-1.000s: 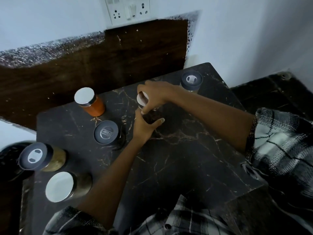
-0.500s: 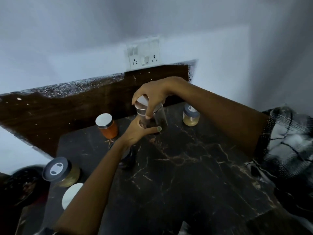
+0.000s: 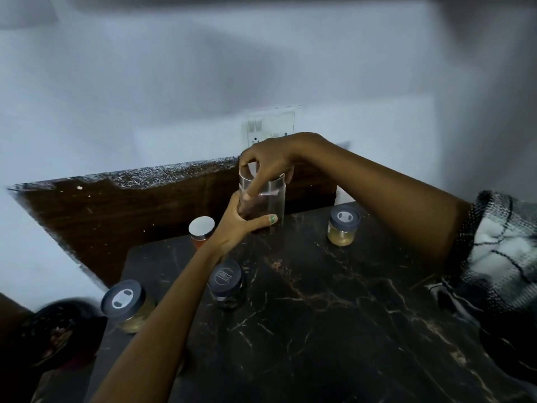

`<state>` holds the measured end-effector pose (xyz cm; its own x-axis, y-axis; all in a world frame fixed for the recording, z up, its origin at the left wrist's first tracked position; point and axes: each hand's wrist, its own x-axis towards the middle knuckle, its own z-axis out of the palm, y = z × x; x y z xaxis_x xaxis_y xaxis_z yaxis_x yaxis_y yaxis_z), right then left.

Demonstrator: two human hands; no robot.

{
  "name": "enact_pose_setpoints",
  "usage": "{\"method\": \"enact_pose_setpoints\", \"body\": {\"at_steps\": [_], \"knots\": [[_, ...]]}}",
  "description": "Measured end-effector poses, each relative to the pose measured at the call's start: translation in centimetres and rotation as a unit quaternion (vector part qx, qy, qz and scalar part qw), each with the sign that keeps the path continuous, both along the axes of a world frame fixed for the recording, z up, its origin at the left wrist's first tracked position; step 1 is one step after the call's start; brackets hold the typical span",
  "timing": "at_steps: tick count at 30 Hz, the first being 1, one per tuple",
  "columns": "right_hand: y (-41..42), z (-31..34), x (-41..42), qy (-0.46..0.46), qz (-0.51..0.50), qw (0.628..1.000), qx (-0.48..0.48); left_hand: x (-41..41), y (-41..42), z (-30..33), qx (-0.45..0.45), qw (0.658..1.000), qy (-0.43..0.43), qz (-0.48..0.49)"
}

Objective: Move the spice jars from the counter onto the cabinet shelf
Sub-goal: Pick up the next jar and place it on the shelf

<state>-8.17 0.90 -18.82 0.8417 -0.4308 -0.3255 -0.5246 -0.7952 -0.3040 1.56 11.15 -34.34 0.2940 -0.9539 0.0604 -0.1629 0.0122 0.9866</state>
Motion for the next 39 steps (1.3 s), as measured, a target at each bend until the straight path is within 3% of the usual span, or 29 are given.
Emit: {"method": "enact_pose_setpoints", "body": {"at_steps": [5, 11, 18, 23, 28, 34, 39], "knots": [[0.3, 0.9, 0.3, -0.048, -0.041, 0.994, -0.091, -0.7, -0.1, 1.5, -0.032, 0.998, -0.017, 0.056], [1.2, 3.4, 0.3, 0.014, 0.012, 1.000, 0.018, -0.1, 0.4, 2.2, -0.027, 0.999, 0.010, 0.018], [1.3, 3.1, 0.5, -0.009, -0.053, 0.995, -0.079, 0.1, 0.3, 2.6, -0.031, 0.996, 0.073, 0.050], [1.2, 3.6, 0.0, 0.001, -0.014, 1.000, -0.003, 0.3, 0.8, 2.8, -0.022, 0.994, 0.107, 0.012], [0.6, 3.4, -0.2, -0.038, -0.068, 0.995, -0.070, -0.4, 0.8, 3.1, -0.025, 0.993, 0.118, -0.002], [0.6, 3.9, -0.6, -0.006, -0.052, 0.998, -0.030, -0.5, 0.6, 3.4, -0.026, 0.995, 0.098, -0.001], [0.2, 4.1, -0.9, -0.086, -0.072, 0.994, -0.010, -0.7, 0.5, 3.8, -0.040, 0.992, 0.117, -0.022]]}}
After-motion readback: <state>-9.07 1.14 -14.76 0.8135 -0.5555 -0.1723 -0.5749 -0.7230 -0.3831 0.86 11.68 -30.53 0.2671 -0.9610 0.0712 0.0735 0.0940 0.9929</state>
